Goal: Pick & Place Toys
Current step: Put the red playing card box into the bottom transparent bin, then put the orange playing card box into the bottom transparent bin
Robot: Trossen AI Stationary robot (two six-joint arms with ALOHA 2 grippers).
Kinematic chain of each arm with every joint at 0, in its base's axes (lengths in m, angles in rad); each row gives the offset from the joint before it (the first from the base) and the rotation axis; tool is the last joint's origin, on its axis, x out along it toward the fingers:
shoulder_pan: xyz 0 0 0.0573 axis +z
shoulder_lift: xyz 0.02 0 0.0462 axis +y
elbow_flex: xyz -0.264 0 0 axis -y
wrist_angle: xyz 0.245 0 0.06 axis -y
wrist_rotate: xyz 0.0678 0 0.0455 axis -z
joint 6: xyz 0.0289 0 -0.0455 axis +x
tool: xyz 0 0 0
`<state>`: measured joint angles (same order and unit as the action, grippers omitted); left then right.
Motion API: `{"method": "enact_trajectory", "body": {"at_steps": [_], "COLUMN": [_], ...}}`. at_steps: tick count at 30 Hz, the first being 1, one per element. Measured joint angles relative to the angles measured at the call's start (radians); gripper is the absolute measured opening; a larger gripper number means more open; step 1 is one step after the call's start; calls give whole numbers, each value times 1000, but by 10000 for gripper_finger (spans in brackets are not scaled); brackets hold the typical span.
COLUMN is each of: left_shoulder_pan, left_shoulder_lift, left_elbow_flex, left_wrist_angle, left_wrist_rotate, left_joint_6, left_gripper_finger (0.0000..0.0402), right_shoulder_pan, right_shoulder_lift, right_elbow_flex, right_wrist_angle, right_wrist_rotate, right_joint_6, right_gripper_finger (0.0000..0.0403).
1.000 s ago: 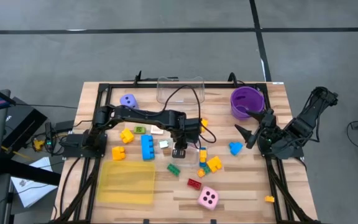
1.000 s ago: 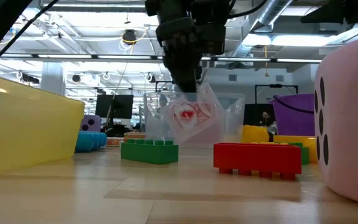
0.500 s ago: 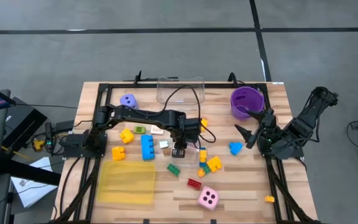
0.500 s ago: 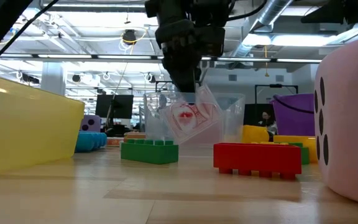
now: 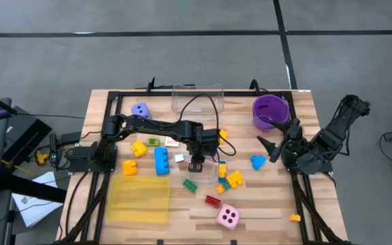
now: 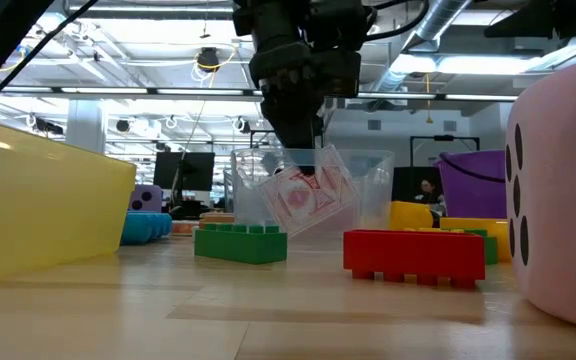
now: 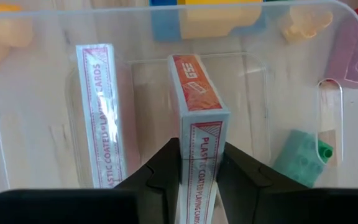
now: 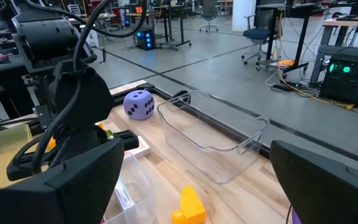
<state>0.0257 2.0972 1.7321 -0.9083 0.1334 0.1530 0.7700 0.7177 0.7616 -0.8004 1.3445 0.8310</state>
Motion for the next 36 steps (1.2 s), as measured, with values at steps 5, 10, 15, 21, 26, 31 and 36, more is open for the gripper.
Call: {"method": "enact_trajectory", "body": {"at_steps": [5, 10, 15, 21, 26, 31, 36], "left_shoulder_pan": [0, 0, 0, -3, -4, -4, -4], "left_shoulder_lift": [0, 0, -9, -19, -19, -43, -83], "left_elbow_flex": [-1, -1, -1, -1, -1, -1, -1], "left_wrist_angle": [11, 12, 13, 12, 13, 25, 34], "left_wrist_rotate": [-12, -20, -36, -37, -37, -36, -36], "left_joint_6": [1, 0, -8, -23, -23, -23, -24], "left_gripper_finger": [89, 91, 96, 134, 175, 198, 201], "right_shoulder_pan": [0, 0, 0, 0, 0, 0, 0], "right_shoulder_lift": [0, 0, 0, 0, 0, 0, 0], "right_elbow_flex": [0, 0, 0, 0, 0, 0, -1], "right_wrist_angle": [-4, -7, -7, -7, -7, -7, -8], "right_wrist_rotate": [0, 0, 0, -1, -1, -1, -2], "right_joint_6": [0, 0, 0, 7, 7, 7, 8], "right_gripper_finger": [395, 395, 395, 395, 395, 395, 395]}}
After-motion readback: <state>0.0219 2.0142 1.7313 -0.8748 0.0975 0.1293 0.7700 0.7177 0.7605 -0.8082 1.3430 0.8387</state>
